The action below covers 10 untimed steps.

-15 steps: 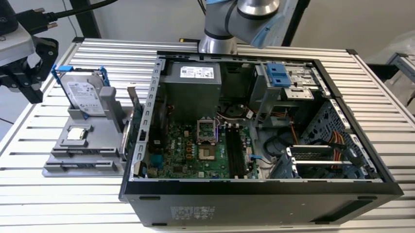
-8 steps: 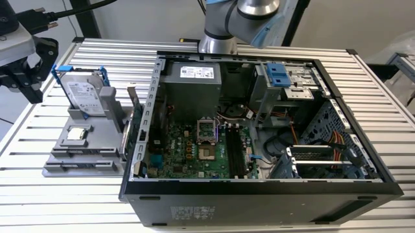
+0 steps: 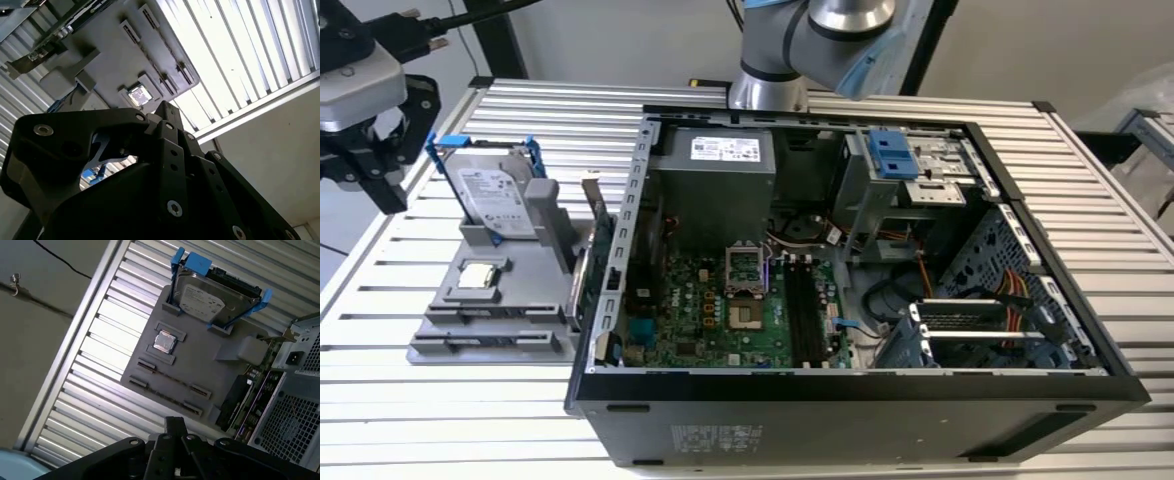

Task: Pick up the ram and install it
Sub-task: 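Pick up the ram and move it above insertion slot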

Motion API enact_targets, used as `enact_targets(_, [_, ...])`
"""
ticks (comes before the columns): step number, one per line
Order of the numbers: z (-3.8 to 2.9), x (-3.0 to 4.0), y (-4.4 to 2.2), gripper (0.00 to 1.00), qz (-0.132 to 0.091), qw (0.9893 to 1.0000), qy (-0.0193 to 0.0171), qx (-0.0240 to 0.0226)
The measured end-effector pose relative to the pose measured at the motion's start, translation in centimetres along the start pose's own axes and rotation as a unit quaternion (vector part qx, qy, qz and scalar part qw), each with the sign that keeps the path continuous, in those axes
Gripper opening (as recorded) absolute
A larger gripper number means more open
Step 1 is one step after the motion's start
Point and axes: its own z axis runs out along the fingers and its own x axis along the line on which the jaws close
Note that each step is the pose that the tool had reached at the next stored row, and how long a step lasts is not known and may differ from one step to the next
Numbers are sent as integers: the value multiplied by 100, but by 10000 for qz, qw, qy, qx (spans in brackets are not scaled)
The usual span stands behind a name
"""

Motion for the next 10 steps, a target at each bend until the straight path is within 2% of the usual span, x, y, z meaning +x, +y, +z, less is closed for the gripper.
enact_targets(6, [0, 0, 0, 0, -393, 9992, 19, 1])
enact_targets(10, [0, -1, 0, 0, -687, 9976, 33, 2])
